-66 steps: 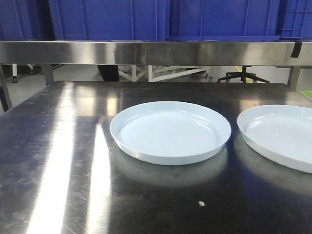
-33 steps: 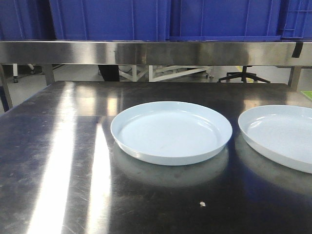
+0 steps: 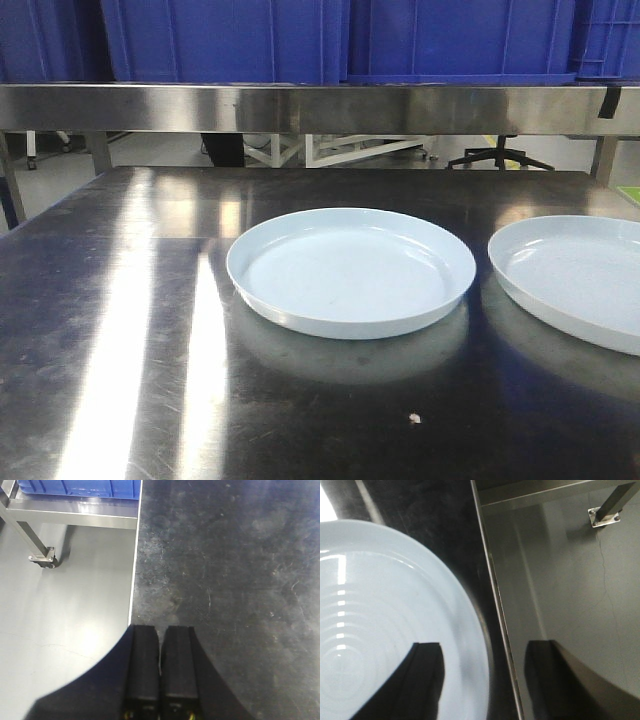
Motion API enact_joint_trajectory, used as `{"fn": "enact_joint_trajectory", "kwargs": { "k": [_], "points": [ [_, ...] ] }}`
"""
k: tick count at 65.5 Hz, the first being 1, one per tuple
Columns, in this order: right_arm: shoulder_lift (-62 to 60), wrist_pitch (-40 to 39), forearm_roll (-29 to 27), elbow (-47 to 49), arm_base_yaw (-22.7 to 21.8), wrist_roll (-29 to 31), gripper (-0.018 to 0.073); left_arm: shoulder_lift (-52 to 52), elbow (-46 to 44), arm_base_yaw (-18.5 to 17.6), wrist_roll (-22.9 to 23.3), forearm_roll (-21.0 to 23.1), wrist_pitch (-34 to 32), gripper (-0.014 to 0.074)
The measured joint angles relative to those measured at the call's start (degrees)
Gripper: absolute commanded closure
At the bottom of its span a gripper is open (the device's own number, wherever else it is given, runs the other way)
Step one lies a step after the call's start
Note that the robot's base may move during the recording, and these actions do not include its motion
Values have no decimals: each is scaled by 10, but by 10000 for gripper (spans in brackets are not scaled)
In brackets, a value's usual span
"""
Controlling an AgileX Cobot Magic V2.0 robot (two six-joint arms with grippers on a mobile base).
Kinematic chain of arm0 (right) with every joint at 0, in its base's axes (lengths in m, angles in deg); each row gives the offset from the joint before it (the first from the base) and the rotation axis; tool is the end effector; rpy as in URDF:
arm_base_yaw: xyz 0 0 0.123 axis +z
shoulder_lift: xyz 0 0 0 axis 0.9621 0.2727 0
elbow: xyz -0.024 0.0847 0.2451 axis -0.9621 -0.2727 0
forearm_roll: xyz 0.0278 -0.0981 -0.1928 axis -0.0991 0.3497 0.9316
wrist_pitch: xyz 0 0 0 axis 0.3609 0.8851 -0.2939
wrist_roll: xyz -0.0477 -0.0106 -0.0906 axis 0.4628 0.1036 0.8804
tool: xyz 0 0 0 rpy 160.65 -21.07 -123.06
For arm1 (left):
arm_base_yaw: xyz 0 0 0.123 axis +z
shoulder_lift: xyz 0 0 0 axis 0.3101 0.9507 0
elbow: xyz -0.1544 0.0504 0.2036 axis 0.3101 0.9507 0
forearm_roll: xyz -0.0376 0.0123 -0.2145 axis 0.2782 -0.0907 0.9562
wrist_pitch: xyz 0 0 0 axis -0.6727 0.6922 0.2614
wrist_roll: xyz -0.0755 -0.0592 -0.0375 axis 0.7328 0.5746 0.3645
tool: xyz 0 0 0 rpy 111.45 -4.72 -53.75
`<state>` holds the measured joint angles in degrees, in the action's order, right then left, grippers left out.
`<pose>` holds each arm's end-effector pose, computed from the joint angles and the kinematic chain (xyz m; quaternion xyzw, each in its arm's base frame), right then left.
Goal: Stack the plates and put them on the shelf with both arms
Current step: 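Grasp the other white plate rim with the right gripper and lift, then lower the held plate onto the centered plate with the right gripper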
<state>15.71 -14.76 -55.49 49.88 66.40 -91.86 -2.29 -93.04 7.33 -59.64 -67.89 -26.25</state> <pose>0.2304 -0.0304 0.1956 0.1817 0.9378 0.0215 0.2950 0.1179 -0.0176 0.2273 0.0365 0.9241 -0.0321 0.3791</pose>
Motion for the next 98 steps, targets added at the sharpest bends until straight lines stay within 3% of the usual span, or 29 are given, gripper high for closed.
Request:
{"fn": "enact_joint_trajectory", "kwargs": {
  "k": [12,42,51,61,85,98],
  "points": [
    [20,-4,3,0,0,0,522,0,0,0,0,0,0,514],
    [-28,30,10,108,0,0,503,0,0,0,0,0,0,514],
    [-57,32,-11,125,17,0,503,0,0,0,0,0,0,514],
    [-66,29,-35,155,71,0,503,0,0,0,0,0,0,514],
    [11,26,-40,195,247,0,503,0,0,0,0,0,-1,514],
    [70,22,-40,206,281,0,503,0,0,0,0,0,-1,514]
  ]
}}
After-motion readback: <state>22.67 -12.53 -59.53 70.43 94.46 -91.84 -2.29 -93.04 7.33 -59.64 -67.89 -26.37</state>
